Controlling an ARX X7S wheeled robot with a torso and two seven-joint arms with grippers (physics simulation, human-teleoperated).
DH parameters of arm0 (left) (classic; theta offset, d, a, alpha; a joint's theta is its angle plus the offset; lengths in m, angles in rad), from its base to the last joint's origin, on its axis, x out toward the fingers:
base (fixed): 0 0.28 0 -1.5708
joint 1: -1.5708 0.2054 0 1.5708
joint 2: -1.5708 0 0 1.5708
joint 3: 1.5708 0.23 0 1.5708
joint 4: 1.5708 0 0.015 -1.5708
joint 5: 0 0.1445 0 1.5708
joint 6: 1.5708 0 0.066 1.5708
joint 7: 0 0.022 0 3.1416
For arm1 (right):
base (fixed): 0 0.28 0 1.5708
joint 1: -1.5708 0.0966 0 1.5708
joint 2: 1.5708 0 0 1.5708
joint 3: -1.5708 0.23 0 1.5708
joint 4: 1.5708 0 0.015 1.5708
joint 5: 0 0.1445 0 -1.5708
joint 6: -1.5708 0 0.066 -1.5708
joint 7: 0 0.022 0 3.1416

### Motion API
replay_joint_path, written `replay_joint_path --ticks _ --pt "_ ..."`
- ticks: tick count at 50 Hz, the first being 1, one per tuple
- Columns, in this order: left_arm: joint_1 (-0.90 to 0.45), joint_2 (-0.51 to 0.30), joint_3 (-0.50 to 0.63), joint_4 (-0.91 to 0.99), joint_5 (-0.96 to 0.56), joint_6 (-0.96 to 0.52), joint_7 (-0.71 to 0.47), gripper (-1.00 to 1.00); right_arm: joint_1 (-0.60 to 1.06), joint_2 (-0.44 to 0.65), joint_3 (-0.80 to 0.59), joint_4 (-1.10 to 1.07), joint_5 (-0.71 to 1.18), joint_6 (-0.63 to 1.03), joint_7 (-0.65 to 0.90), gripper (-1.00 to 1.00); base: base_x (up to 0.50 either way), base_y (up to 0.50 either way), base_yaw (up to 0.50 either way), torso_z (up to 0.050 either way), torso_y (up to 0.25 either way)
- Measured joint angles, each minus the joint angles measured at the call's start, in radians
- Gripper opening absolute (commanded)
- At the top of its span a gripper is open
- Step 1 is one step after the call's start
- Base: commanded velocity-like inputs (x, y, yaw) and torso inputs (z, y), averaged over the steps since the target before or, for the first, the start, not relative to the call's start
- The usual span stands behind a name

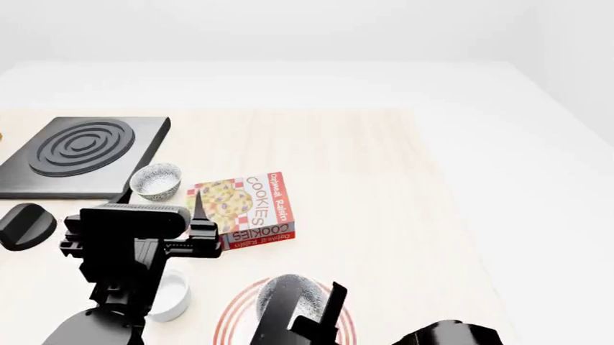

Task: Pick the akita bowl next to the cookies box and place it on the plate.

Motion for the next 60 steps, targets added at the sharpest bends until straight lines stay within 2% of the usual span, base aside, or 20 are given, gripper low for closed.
replay_joint_path --ticks 16,20,30,35,52,53,60 --pt "0.0 -0.007 0.005 0.007 -0.009 0.0 0.003 1.0 -0.012 0.001 -0.053 0.073 -0.081 -0.064 -0.085 -1.0 0.0 0.0 0.0 0.0 0.0" --pt "-0.002 -0.015 0.015 0.012 0.0 -0.006 -0.001 1.0 -0.014 0.0 -0.059 0.078 -0.087 -0.068 -0.093 -1.0 0.0 0.0 0.0 0.0 -0.25" --pt "-0.001 -0.018 0.021 0.01 0.0 0.001 -0.001 1.0 -0.014 0.002 -0.068 0.082 -0.088 -0.073 -0.102 -1.0 0.0 0.0 0.0 0.0 0.0" --pt "-0.003 -0.023 0.033 0.01 0.01 -0.001 -0.006 1.0 -0.011 0.002 -0.071 0.076 -0.086 -0.077 -0.112 -1.0 0.0 0.0 0.0 0.0 -0.248" --pt "0.002 -0.025 0.043 0.001 0.015 0.024 -0.006 1.0 -0.003 0.002 -0.066 0.072 -0.083 -0.088 -0.123 -1.0 0.0 0.0 0.0 0.0 -0.05" --pt "0.003 -0.024 0.043 0.001 0.014 0.026 -0.006 1.0 -0.003 0.001 -0.062 0.075 -0.078 -0.089 -0.122 1.0 0.0 0.0 0.0 0.0 0.0" --pt "0.007 -0.025 0.037 0.005 0.002 0.031 -0.001 1.0 0.005 0.001 -0.027 0.089 -0.035 -0.075 -0.103 1.0 0.0 0.0 0.0 -0.004 0.071"
